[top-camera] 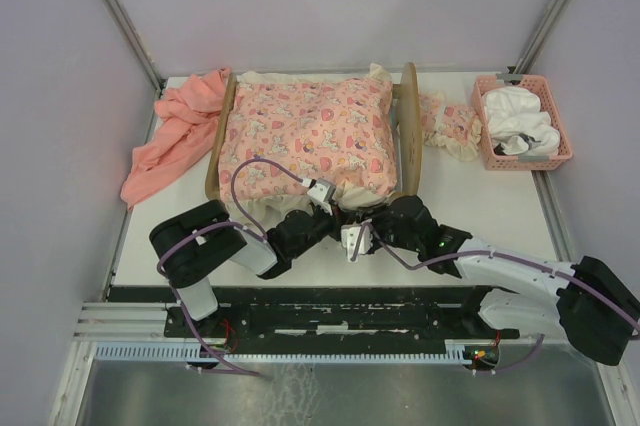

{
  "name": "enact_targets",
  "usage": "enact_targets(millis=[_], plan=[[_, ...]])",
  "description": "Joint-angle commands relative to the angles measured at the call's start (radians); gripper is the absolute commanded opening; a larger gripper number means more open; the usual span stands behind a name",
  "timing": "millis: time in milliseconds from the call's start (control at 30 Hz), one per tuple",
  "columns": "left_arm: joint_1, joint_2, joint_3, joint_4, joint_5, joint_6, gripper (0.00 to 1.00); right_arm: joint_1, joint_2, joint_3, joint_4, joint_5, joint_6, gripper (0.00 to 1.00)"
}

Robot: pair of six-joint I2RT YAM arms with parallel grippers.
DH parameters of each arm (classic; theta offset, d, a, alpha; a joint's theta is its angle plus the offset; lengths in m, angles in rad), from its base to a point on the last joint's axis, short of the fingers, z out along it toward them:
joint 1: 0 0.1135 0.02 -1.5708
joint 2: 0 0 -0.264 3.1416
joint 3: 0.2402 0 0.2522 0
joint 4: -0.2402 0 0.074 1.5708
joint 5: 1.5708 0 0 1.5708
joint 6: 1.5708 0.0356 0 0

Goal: Set up the pet bed

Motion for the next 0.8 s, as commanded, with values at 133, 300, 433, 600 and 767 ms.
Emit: enact_targets(millis=[133,300,433,600,767], plan=[[0.004,-0.044,-0.007,0.059,-0.015,-0.016,0.03,0.025,0.054,-0.002,0.113,-0.087,-0.090,0.50],[0.005,-0.045,0.001,0.046,-0.014,-0.013,0.03,0.063,0.062,-0.054,0.198,-0.047,-0.089,0.40],[0.005,-0.046,0.003,0.043,-0.014,-0.013,0.03,0.095,0.043,-0.069,0.193,-0.004,-0.098,0.26],[0.005,-0.051,0.005,0.035,-0.018,-0.011,0.03,0.100,0.022,-0.104,0.214,0.026,-0.091,0.03],[0.005,-0.055,0.003,0.030,-0.019,-0.011,0.03,0.102,-0.030,-0.119,0.209,0.099,-0.008,0.02]])
